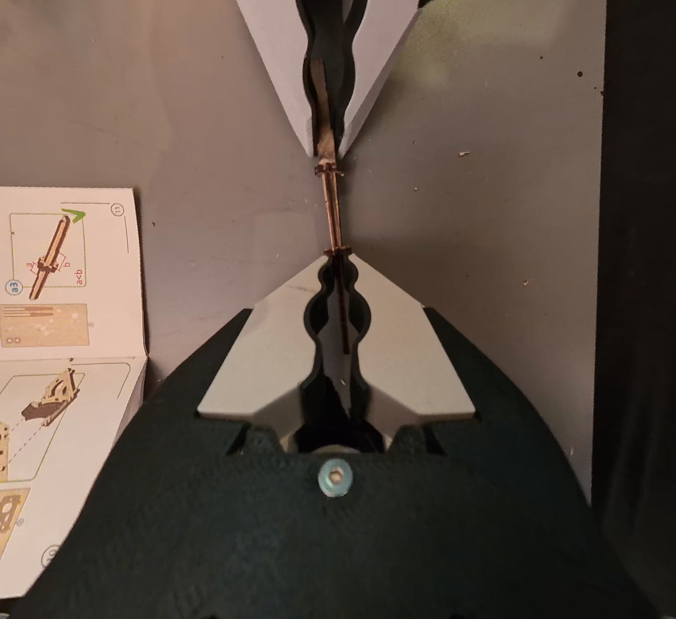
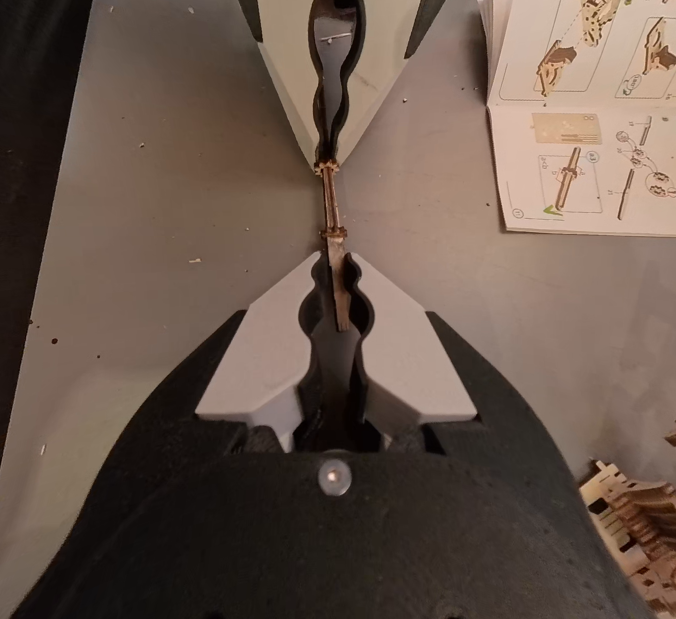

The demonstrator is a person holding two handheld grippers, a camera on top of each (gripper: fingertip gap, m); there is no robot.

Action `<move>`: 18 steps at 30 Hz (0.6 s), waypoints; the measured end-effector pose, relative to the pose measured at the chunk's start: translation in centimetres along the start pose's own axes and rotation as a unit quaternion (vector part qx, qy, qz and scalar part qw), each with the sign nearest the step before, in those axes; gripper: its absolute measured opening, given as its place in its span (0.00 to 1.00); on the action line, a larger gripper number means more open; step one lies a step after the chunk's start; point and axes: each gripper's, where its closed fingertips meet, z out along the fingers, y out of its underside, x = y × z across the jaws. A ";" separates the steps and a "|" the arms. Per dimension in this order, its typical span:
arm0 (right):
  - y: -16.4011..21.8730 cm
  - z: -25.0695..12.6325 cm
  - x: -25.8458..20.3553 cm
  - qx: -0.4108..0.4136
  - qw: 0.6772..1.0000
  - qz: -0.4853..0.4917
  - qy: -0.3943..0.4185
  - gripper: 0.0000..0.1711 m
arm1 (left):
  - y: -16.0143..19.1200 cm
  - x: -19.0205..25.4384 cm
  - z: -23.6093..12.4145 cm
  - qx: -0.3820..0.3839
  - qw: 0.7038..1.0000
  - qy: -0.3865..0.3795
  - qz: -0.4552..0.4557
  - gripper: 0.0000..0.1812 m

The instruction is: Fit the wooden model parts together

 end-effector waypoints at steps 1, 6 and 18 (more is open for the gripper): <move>0.0 0.0 0.0 0.000 1.000 0.000 0.000 0.03 | 0.0 0.0 0.0 -0.002 1.000 -0.002 0.000 0.00; 0.0 0.0 0.0 0.000 1.000 -0.001 0.001 0.03 | -0.1 0.0 0.1 0.002 1.000 -0.013 0.003 0.00; 0.0 0.0 0.0 0.001 1.000 -0.002 0.002 0.03 | -0.2 0.0 0.1 -0.004 1.000 -0.014 0.005 0.00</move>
